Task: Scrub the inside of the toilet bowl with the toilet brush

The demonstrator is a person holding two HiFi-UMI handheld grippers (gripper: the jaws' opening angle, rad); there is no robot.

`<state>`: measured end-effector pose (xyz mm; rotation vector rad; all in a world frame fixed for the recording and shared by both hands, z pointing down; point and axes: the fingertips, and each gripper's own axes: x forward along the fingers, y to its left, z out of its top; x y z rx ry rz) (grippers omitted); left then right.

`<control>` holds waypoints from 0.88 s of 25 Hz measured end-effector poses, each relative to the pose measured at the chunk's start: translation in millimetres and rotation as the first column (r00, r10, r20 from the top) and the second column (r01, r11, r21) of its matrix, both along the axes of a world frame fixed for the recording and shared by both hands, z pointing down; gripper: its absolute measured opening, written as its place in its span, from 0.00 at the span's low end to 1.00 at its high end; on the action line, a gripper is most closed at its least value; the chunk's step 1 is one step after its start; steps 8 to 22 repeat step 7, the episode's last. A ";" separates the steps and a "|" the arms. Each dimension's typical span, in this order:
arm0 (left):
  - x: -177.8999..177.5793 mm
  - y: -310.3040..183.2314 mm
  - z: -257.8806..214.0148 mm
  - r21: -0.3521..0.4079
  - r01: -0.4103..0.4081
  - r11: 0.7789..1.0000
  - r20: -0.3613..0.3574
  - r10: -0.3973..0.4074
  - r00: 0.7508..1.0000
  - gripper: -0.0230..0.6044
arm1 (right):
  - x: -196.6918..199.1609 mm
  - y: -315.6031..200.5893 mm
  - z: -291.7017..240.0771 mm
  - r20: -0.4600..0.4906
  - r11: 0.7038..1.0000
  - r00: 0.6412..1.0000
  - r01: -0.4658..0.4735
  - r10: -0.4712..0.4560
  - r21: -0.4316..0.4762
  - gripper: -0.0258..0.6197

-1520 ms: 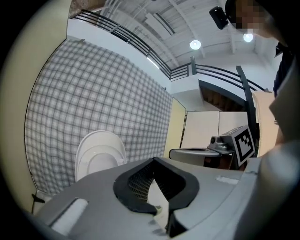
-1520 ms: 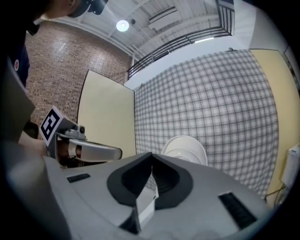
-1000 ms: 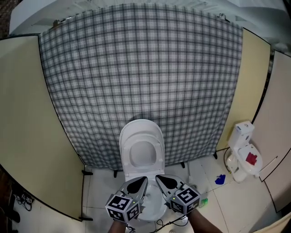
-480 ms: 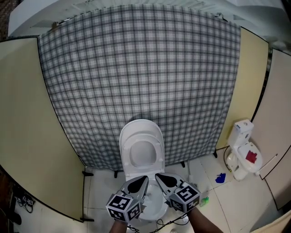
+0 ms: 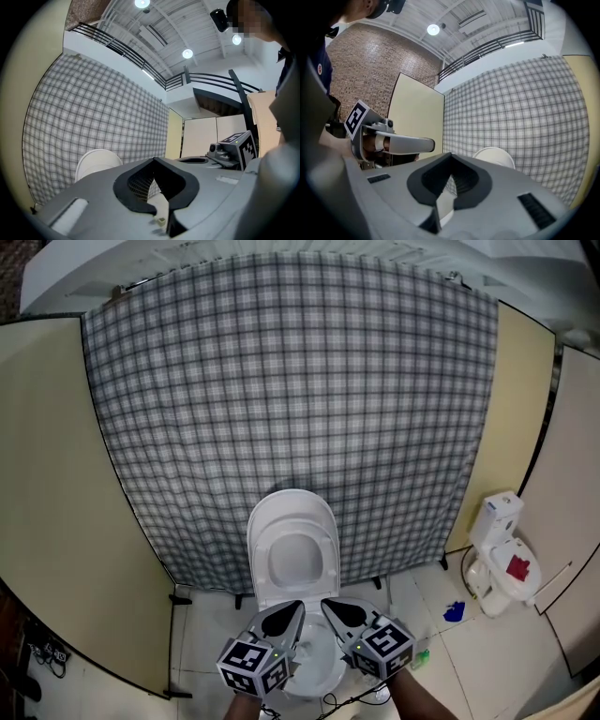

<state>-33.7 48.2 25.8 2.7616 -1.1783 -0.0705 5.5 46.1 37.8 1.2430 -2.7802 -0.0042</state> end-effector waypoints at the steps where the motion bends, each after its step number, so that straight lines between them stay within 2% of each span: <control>1: -1.1 -0.8 -0.2 0.001 0.001 1.000 -0.001 -0.001 1.000 0.02 | -1.2 -0.6 -0.3 -0.001 1.000 1.000 0.001 -0.001 0.002 0.06; 22: -1.3 -4.1 -0.9 -0.003 0.000 1.000 -0.002 0.000 1.000 0.02 | -1.6 -2.7 1.4 -0.005 1.000 1.000 0.000 0.000 -0.007 0.06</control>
